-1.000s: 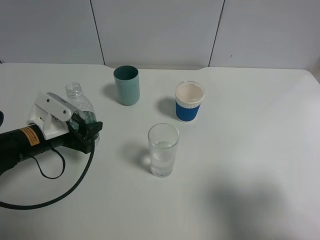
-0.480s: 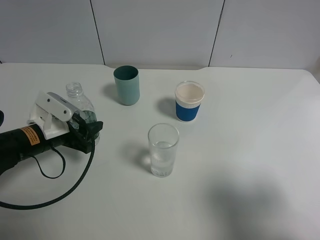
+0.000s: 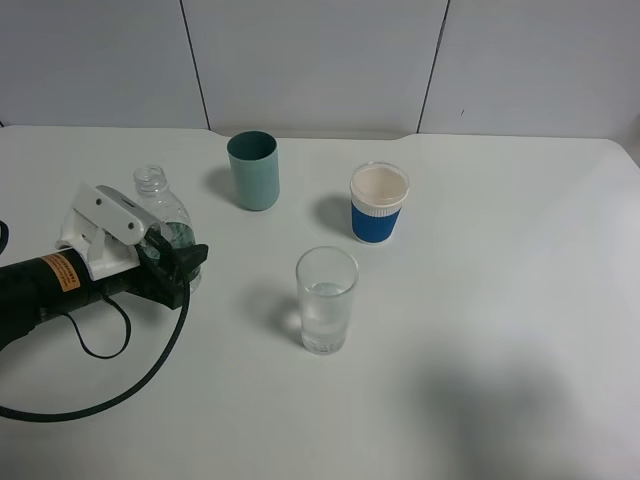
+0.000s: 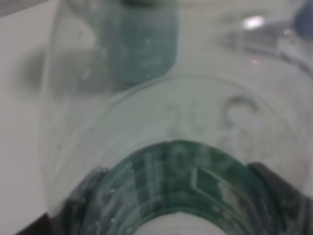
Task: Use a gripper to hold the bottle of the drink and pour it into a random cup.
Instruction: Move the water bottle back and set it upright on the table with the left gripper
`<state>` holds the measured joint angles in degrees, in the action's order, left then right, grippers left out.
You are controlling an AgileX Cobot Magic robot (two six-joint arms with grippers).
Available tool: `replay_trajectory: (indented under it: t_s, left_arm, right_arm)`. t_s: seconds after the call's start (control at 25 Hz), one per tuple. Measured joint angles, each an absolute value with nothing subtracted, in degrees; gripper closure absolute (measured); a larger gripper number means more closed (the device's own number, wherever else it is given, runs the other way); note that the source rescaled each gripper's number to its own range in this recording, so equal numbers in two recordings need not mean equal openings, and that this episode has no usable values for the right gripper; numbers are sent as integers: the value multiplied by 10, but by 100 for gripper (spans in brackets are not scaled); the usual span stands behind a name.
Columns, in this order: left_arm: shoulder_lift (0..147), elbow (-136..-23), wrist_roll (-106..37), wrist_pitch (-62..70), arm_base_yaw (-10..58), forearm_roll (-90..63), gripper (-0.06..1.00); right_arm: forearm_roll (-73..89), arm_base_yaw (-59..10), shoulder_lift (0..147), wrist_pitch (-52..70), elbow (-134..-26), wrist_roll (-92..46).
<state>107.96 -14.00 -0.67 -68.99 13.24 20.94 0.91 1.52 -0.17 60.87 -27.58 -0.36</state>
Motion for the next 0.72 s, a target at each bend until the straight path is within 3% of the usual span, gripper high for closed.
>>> replay_trajectory:
  t_s: [0.16,0.28,0.72]
  left_arm:
    - [1080,-140,-7,-690,132,210,48]
    - [1080,-140,-7,-690,132,210,34]
    - [1080,-137,-9,-691,132,211,29]
  right_arm:
    - [9,15,-2,609,-276,-4]
    - [9,15,-2,609,-276,-4]
    - [9,15,-2,609,-276,-4]
